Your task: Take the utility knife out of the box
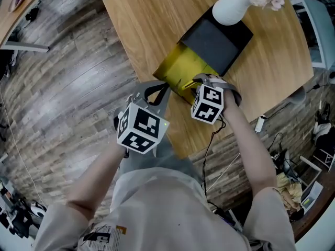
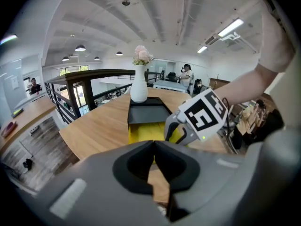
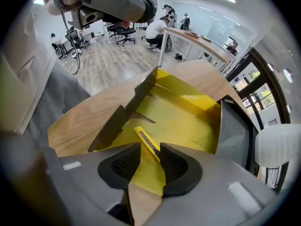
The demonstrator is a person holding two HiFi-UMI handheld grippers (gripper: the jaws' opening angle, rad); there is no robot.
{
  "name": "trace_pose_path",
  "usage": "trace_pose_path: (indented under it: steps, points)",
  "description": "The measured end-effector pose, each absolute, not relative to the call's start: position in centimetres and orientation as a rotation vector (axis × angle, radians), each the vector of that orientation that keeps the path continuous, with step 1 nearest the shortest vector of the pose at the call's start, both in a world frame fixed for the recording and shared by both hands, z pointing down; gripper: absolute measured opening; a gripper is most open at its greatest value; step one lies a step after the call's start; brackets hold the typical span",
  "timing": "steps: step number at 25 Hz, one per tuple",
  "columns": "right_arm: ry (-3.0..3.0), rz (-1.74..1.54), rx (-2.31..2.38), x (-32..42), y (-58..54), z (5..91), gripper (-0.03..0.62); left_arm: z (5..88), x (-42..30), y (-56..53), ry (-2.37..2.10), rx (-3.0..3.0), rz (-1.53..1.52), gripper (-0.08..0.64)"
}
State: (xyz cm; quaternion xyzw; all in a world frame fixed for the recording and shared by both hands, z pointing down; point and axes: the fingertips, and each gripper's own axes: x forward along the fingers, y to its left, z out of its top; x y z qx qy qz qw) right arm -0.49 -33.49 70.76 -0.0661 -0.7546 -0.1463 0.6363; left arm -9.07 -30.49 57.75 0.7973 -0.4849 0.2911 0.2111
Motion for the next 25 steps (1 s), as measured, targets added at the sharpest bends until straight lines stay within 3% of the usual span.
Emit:
trace_pose_path:
  steps: [8, 11, 25]
  points:
    - [-1.682, -0.394, -0.198, -0.8, -33.7, 72.4, 0.141, 60.1, -9.7, -29.2, -1.337, 2.134, 0.787, 0.003]
    - [-1.676, -0.359, -0.239, -0.7, -33.0, 72.7, 0.055, 60.6, -10.2, -28.8, -1.341, 2.109, 0.781, 0.003]
    - [-1.823, -0.347, 0.002, -2.0, -34.7, 66.3, 0.043, 57.4, -11.3, -28.5, -1.412, 2.117, 0.736, 0.003]
